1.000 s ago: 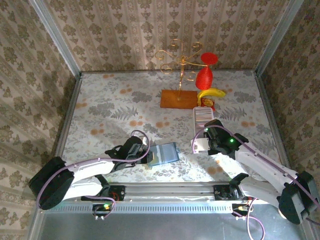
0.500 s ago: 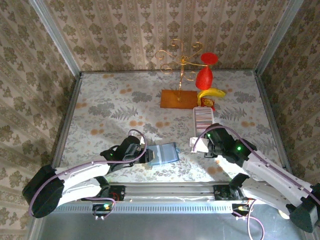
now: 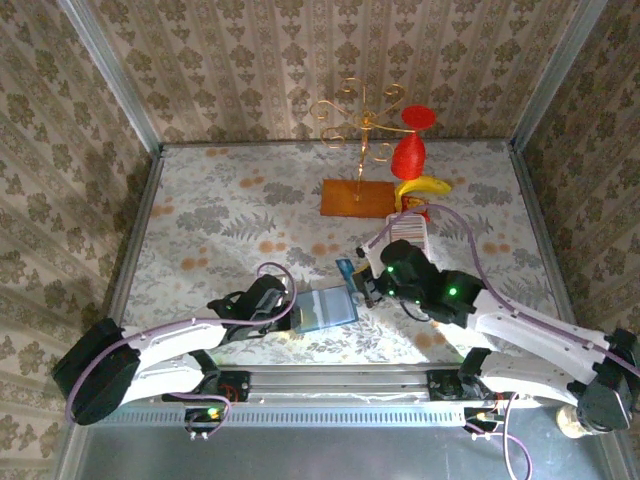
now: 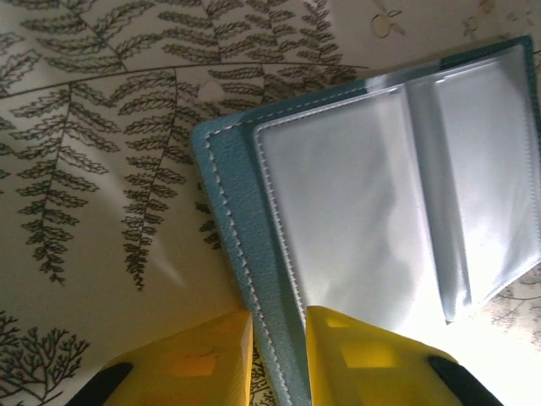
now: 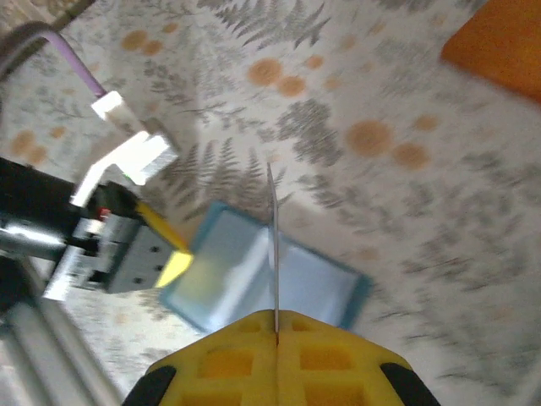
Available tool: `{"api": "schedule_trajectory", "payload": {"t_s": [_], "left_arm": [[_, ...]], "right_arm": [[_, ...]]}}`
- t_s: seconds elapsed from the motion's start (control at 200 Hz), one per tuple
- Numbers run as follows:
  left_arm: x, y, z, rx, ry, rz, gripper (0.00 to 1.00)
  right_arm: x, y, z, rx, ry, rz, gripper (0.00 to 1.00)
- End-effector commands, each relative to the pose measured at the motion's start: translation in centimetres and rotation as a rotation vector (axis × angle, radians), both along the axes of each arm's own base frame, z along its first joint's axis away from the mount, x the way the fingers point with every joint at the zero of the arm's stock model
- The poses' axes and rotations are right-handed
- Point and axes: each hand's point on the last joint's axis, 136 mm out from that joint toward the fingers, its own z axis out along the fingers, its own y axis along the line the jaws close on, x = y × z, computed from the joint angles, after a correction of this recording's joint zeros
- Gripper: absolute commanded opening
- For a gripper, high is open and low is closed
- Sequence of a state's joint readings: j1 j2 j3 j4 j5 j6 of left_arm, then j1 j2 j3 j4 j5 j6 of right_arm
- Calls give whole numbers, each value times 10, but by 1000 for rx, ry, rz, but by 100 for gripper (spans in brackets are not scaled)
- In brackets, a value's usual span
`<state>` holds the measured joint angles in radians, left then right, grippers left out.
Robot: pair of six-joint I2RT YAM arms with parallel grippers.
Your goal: Put the credit cards into the card holder
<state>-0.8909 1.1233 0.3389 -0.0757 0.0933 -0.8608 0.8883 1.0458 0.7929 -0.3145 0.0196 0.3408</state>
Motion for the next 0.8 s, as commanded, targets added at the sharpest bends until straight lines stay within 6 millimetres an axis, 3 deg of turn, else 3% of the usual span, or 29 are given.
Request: {"api": "schedule_trajectory", "payload": {"t_s": [0.0,0.355,0.63,0.66,0.795], "left_arm": [[8,-4,6,17,-25,11,22],[20,-10,4,59,-54,-13,18],[20,-8,-1,84,-48,-19,15],[20,-8,-1,84,-47,-19,15],[18,-8,-2,77,-43,-21,15]], "right_arm": [[-3,25,-1,223,233,-130,0],[-5,39,-75,201,426,-295,0],[2,37,-109,181,449,-387,0],[2,35,-121,163,461,-412,0],[4,36,-131,194,475,-448,0]]}}
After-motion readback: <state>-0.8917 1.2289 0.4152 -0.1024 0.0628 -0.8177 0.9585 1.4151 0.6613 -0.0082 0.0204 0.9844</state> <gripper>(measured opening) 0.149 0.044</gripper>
